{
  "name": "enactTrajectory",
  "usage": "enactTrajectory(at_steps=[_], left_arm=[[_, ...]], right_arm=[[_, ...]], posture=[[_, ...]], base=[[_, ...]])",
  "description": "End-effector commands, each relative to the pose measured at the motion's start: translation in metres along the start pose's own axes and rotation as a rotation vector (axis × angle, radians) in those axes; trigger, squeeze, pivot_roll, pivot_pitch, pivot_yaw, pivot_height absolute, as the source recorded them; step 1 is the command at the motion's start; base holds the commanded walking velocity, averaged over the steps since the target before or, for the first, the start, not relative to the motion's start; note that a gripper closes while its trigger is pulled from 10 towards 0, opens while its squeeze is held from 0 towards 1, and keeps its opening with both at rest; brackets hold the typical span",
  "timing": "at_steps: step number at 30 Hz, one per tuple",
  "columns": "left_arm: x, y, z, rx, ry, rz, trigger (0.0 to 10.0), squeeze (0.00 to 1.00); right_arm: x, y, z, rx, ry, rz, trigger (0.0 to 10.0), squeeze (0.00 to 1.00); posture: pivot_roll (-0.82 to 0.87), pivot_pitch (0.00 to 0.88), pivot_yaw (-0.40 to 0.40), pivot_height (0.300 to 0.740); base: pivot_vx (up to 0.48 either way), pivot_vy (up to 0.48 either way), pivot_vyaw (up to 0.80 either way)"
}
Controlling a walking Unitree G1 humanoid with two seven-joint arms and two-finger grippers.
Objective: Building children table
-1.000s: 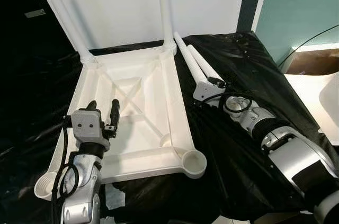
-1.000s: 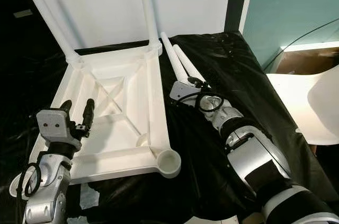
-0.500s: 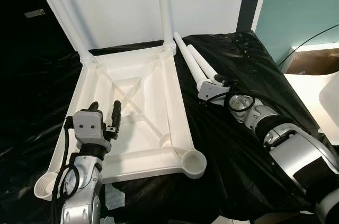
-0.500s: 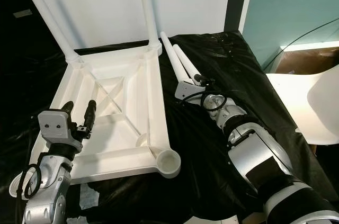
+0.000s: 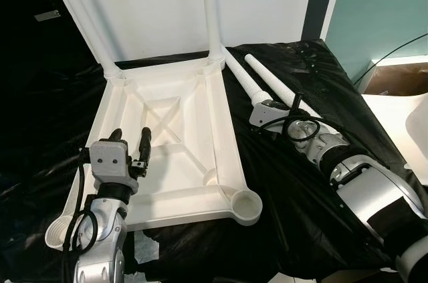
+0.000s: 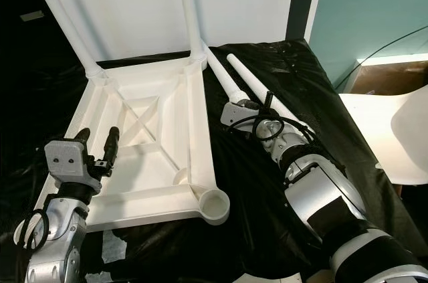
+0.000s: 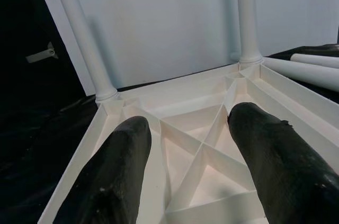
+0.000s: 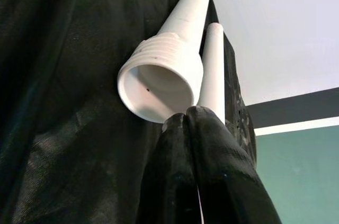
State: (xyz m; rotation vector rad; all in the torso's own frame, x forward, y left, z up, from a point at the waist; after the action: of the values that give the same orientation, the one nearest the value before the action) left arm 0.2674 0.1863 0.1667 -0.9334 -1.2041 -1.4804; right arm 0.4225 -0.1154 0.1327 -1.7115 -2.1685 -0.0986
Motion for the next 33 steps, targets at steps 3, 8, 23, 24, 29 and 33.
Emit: enactTrajectory(at_steps=[3, 8, 23, 24, 29, 33], left_arm=[[-0.003, -0.002, 0.005, 0.034, 0.024, 0.027, 10.0, 0.0], [-0.003, -0.001, 0.003, 0.027, 0.021, 0.026, 10.0, 0.0], [-0.005, 0.016, -0.007, 0.039, -0.002, -0.014, 10.0, 0.0], [-0.005, 0.017, -0.007, 0.039, -0.006, -0.017, 10.0, 0.0], [-0.006, 0.025, -0.011, 0.028, -0.02, -0.027, 10.0, 0.0], [-0.006, 0.033, -0.018, 0.001, -0.032, -0.035, 10.0, 0.0]], right_arm=[[0.005, 0.002, 0.0, -0.009, 0.013, -0.003, 0.0, 0.0], [0.006, 0.002, -0.006, -0.042, 0.045, -0.013, 8.8, 0.0], [0.022, -0.01, -0.013, -0.355, 0.364, -0.138, 10.0, 0.0], [0.021, -0.012, -0.011, -0.371, 0.386, -0.138, 10.0, 0.0], [0.021, -0.021, -0.002, -0.399, 0.403, -0.163, 10.0, 0.0], [0.012, -0.033, 0.003, -0.409, 0.37, -0.182, 10.0, 0.0]], posture=[[0.25, 0.0, 0.09, 0.74], [0.23, 0.0, 0.093, 0.74], [0.11, 0.0, 0.058, 0.74], [0.11, 0.0, 0.058, 0.74], [0.06, 0.0, 0.061, 0.74], [0.02, 0.0, 0.077, 0.74]], base=[[0.0, 0.0, 0.0], [0.0, 0.0, 0.0], [0.0, 0.0, 0.0], [0.0, 0.0, 0.0], [0.0, 0.0, 0.0], [0.0, 0.0, 0.0]])
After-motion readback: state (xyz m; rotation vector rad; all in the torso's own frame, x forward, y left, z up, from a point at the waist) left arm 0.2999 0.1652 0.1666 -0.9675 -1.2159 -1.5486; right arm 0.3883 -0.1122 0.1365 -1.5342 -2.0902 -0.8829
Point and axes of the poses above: a point about 5 cm out from each wrist's last joint towards the gripper, its own y axis pointing out of the wrist towards the gripper, its own x axis along the axis of the wrist's last joint, z = x × y, the point moved 3 cm from there along y, pointing out of the wrist towards the gripper, and after that the axes turned 6 degrees about y, right-handed, at the moved point
